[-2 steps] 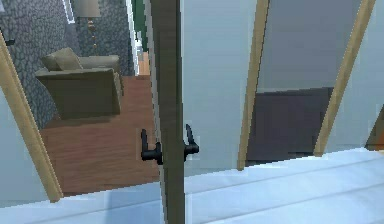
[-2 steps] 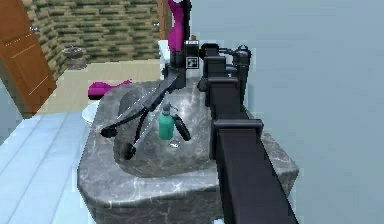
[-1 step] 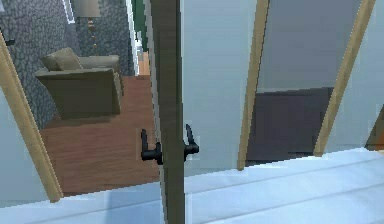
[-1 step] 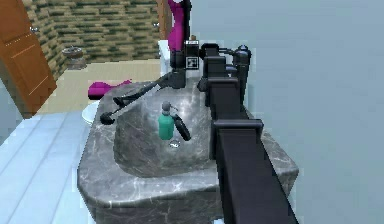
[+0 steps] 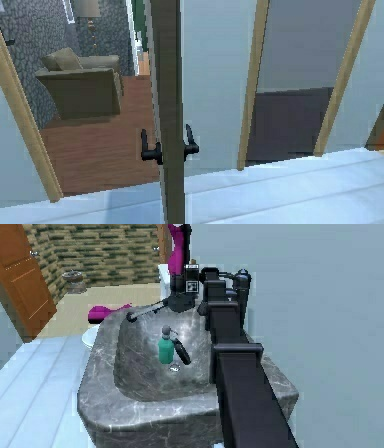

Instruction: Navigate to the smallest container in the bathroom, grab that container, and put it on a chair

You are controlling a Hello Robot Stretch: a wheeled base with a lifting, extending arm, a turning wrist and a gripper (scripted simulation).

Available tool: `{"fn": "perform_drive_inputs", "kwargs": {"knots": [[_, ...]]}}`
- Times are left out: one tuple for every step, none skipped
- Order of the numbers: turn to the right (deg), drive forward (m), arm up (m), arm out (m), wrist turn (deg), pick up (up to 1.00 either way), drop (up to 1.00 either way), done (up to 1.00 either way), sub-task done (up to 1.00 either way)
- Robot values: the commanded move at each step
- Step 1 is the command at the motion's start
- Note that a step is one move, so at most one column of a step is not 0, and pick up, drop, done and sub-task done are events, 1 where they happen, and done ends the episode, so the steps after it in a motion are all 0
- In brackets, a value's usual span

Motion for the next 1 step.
{"fn": "perform_drive_inputs", "kwargs": {"knots": [[0.0, 0.0, 0.0, 0.0, 21.0, 0.0, 0.0, 0.0, 0.0]]}}
